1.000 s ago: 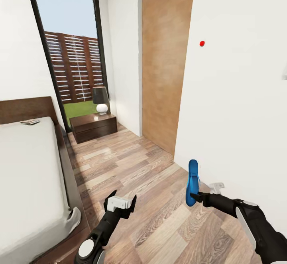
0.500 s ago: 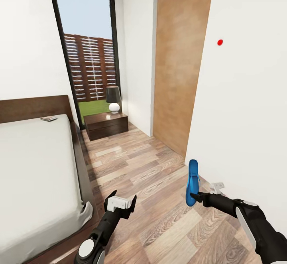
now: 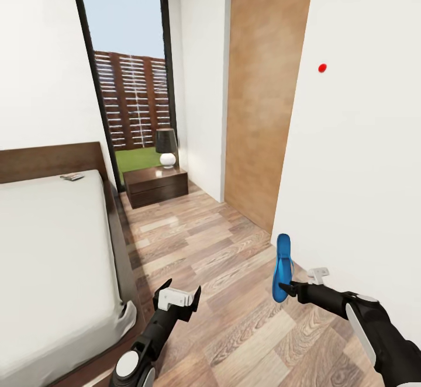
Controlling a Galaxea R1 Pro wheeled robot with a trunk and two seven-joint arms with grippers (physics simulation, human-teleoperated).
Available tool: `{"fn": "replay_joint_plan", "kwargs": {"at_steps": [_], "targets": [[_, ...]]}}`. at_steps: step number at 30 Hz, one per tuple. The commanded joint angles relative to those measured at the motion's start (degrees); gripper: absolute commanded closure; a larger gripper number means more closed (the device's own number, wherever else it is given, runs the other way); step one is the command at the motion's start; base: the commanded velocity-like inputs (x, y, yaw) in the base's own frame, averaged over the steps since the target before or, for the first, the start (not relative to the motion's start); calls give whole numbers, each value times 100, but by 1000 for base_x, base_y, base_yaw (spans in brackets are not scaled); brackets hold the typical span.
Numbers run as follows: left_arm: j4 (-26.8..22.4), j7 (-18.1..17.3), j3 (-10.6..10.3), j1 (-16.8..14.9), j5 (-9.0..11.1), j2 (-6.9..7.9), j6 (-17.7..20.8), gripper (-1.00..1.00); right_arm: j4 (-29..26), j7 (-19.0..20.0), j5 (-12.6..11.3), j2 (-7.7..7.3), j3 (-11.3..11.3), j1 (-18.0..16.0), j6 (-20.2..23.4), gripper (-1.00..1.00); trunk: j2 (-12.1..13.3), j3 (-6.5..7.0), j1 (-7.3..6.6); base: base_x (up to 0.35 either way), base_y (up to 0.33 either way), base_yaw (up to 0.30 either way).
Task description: In the bedroom, move the book from the bed onto either nightstand, and place the two sandals side by side next to the bed.
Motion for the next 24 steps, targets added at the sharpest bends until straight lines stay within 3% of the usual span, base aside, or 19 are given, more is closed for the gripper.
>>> {"fn": "replay_joint_plan", "kwargs": {"at_steps": [1, 18, 21, 24], "targets": [[-2, -22, 6, -2, 0, -2, -2, -100, -2, 3, -48, 0, -5, -3, 51, 100, 39, 12, -23, 0, 0, 0], [-2, -31, 6, -2, 0, -2, 0, -100, 89, -10, -44, -17, -11, 38, 18, 100, 721, 318, -397, 0, 0, 0], [16, -31, 6, -2, 4, -2, 7, -100, 845, 11, -48, -49, -15, 53, -408, 100, 841, 371, -463, 0, 0, 0], [131, -33, 7, 4, 1, 2, 8, -100, 2040, 24, -56, -58, -16, 57, -1384, 100, 961, 425, -529, 0, 0, 0]]}}
